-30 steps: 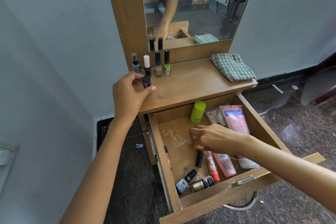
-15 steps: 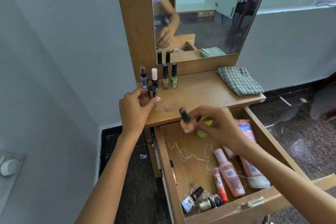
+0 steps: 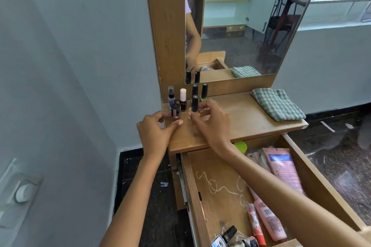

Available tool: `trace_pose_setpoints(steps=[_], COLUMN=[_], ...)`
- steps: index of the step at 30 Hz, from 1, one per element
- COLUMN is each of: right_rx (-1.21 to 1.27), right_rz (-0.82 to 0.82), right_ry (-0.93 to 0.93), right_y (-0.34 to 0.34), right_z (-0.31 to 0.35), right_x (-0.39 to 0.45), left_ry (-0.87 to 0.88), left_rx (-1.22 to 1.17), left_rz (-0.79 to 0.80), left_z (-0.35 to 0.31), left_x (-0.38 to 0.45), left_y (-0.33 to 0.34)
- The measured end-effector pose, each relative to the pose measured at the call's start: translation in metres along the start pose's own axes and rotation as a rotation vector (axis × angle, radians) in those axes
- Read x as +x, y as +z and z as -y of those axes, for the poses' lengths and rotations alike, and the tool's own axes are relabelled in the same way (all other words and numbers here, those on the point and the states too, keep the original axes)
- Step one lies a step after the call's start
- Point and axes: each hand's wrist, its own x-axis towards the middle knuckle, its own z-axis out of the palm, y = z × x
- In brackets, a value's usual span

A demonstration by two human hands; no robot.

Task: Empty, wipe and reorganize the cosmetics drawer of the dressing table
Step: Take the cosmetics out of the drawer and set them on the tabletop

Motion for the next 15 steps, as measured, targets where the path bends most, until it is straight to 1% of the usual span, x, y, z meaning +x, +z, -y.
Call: trace_pose_setpoints(steps=[5,12,15], right_rx=[-0.05,-0.01,0.015], right_rz=[0.007,0.015,0.014], right_ry=[-0.003,0.0,-0.008], right_y=[0.0,0.011,0.009], right_z=[0.003,0.004,0.002], right_x=[0.004,0.005,0.003], left_ry=[0.008,0.022,-0.001], left_rx=[-0.009,-0.004,-0.022], left_rz=[0.007,0.021,0.038], left_z=[0.001,0.0,-0.002], left_x=[-0.001,0.002,-0.001], left_y=[0.0,-0.002,-0.005])
